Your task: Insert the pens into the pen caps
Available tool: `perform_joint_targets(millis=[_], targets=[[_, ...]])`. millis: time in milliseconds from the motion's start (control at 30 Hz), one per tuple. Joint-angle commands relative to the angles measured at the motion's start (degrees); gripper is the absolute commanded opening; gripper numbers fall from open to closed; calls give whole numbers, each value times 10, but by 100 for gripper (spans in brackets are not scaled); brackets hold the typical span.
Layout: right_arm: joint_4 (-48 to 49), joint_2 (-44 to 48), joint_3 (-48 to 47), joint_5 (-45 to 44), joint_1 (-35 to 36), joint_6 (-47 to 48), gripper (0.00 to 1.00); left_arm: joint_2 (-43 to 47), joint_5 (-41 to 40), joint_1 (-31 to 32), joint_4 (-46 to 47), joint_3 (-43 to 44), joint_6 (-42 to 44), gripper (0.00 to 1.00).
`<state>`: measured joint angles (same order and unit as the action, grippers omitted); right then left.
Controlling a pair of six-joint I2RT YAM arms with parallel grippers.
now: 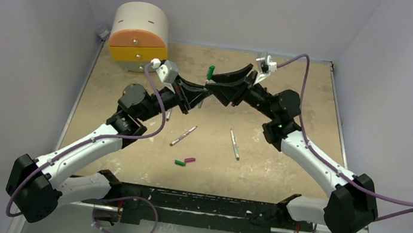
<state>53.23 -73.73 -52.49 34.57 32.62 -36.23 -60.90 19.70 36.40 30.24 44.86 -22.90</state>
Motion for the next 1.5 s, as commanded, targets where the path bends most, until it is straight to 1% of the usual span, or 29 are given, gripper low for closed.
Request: perform_joint_targets(millis=[0, 100, 367, 667, 700, 767, 800, 900, 1000, 1200, 1367, 1467], targets=[[5, 11, -25, -8, 3, 23, 52, 6, 2, 0, 11, 29, 13, 0], [5, 3, -49, -9, 3, 23, 55, 5, 6, -1, 11, 28, 14, 0], [-7, -22, -93, -13, 3, 29, 55, 1, 12, 0, 0, 27, 20, 0], [-19, -41, -102, -6, 3, 19, 46, 10, 13, -1, -6, 32, 29, 0], [-20, -41, -102, -5, 3, 19, 45, 12, 12, 0, -5, 32, 29, 0], [-21, -41, -102, -4, 3, 19, 37, 11, 12, 0, -6, 32, 30, 0], [-21, -41, -102, -4, 3, 19, 32, 10, 12, 0, -5, 33, 30, 0], [-21, -41, -103, -3, 3, 16, 13, 7, 14, 0, -4, 33, 30, 0], [-19, -41, -101, 2, 3, 13, 0, 4, 16, 0, -4, 32, 34, 0], [-15, -43, -87, 17, 3, 2, 0, 10, 3, 0, 7, 33, 41, 0], [-55, -44, -86, 35, 4, 14, 0, 13, -16, -1, 5, 53, 55, 0], [-56, -41, -68, 45, 4, 13, 0, 7, -24, 0, 6, 68, 54, 0]])
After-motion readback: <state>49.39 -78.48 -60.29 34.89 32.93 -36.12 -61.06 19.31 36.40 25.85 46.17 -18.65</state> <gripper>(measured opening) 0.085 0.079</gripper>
